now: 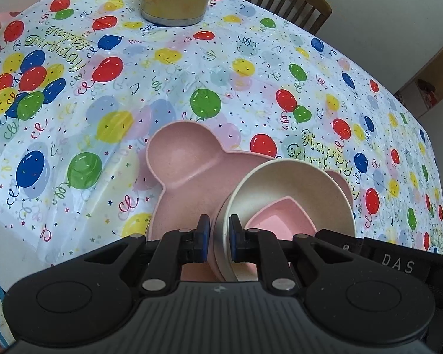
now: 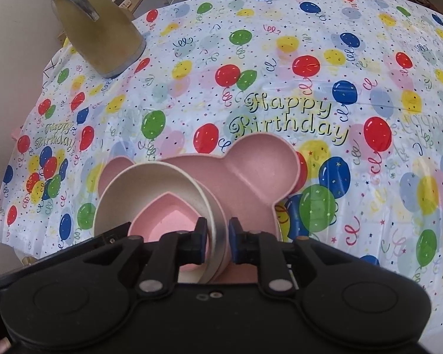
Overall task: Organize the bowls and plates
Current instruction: 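Carry the nested bowls over the pink bear plate with both grippers, then lower the nested bowls onto the bear plate and open both grippers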
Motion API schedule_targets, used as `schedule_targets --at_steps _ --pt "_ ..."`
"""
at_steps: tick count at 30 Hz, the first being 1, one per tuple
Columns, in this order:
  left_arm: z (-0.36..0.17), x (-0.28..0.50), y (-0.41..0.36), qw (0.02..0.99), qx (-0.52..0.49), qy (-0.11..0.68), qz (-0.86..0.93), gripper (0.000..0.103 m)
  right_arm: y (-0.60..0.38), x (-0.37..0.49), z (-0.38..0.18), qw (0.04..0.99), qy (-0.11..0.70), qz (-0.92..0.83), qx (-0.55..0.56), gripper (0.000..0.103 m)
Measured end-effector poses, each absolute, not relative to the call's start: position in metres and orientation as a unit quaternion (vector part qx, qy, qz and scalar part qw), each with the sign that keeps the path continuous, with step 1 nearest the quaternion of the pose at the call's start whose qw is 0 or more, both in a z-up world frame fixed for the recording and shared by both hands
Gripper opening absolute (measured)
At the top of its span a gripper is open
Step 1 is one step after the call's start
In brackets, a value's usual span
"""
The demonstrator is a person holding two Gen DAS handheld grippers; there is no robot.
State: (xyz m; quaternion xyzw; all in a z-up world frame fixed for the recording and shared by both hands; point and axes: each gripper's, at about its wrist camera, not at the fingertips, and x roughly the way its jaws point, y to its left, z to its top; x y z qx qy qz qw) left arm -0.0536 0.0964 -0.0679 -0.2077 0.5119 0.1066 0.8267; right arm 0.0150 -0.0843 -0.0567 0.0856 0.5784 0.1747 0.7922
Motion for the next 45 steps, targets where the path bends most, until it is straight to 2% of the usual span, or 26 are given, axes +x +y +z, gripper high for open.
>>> schedule_targets --at_steps 9,17,27,32,38,40,41,43,44,45 --pt "-0.065 -0.064 0.098 0.833 -0.198 0.511 0.083 0.013 -0.097 0.005 -0.048 0.8 0.565 0.181 0.095 0.027" --pt "-0.053 -0.076 0.103 0.845 -0.187 0.495 0.072 0.014 -0.114 -0.005 -0.028 0.825 0.519 0.201 0.098 0.038" --pt "-0.027 -0.097 0.091 0.874 -0.136 0.464 0.046 0.015 -0.129 -0.029 0.001 0.856 0.459 0.223 0.081 0.041" --pt "-0.014 -0.112 0.081 0.887 -0.116 0.445 0.031 0.015 -0.135 -0.053 0.016 0.879 0.409 0.239 0.059 0.059" --pt "-0.001 -0.132 0.068 0.901 -0.095 0.423 0.011 0.018 -0.141 -0.073 0.027 0.89 0.377 0.251 0.049 0.071" --pt "0.003 -0.139 0.063 0.906 -0.086 0.414 0.006 0.021 -0.144 -0.08 0.029 0.892 0.372 0.251 0.049 0.077" --pt "0.005 -0.143 0.062 0.908 -0.084 0.41 0.002 0.028 -0.145 -0.083 0.029 0.894 0.369 0.25 0.048 0.08" --pt "0.008 -0.15 0.059 0.913 -0.082 0.399 -0.001 0.049 -0.147 -0.089 0.028 0.896 0.366 0.249 0.046 0.083" --pt "0.01 -0.153 0.058 0.916 -0.081 0.392 -0.001 0.067 -0.149 -0.092 0.028 0.896 0.364 0.249 0.046 0.084" --pt "0.011 -0.157 0.057 0.92 -0.079 0.385 0.0 0.075 -0.15 -0.095 0.028 0.897 0.362 0.249 0.046 0.085"
